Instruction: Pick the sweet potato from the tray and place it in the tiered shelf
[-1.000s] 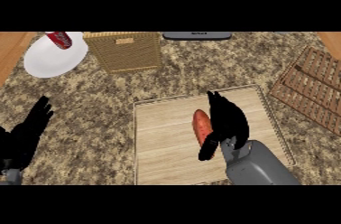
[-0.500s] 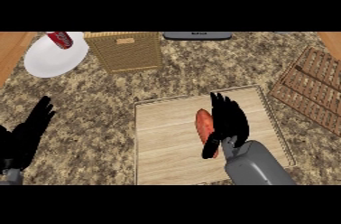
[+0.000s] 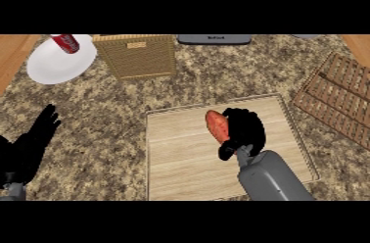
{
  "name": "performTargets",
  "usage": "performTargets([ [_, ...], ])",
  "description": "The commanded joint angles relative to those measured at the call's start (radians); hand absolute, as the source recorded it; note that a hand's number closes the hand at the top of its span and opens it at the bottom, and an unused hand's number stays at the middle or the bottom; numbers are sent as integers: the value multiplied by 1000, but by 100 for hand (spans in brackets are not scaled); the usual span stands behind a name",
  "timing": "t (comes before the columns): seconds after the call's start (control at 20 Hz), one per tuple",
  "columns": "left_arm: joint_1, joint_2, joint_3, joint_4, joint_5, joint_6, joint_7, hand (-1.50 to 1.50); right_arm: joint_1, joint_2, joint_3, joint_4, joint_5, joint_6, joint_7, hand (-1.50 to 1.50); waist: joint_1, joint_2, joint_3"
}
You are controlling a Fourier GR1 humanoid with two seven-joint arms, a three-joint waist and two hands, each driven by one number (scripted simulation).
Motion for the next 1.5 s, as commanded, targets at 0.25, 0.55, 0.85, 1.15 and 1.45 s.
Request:
performTargets([
  [0.25, -6, -18, 17, -26, -49, -3, 22, 0, 7, 34, -4, 77, 63, 24, -47, 150, 0, 12, 8],
  [0.55, 39, -29, 78, 8, -42, -60, -36, 0, 56, 36, 24, -83, 163, 37, -7, 150, -3, 11, 8],
  [0.85, 73, -25, 72, -57, -29, -47, 16, 0, 283, -366, -150, -295, 142, -89, -293, 150, -26, 4, 9],
  [1.15, 48, -76, 44, -34, -92, -12, -7, 0, 377, -400, -256, -589, 94, -37, -252, 150, -18, 8, 8],
  [1.45, -7, -67, 67, -6, -88, -14, 26, 0, 459, -404, -414, -906, -53, 66, -148, 150, -29, 7, 7],
])
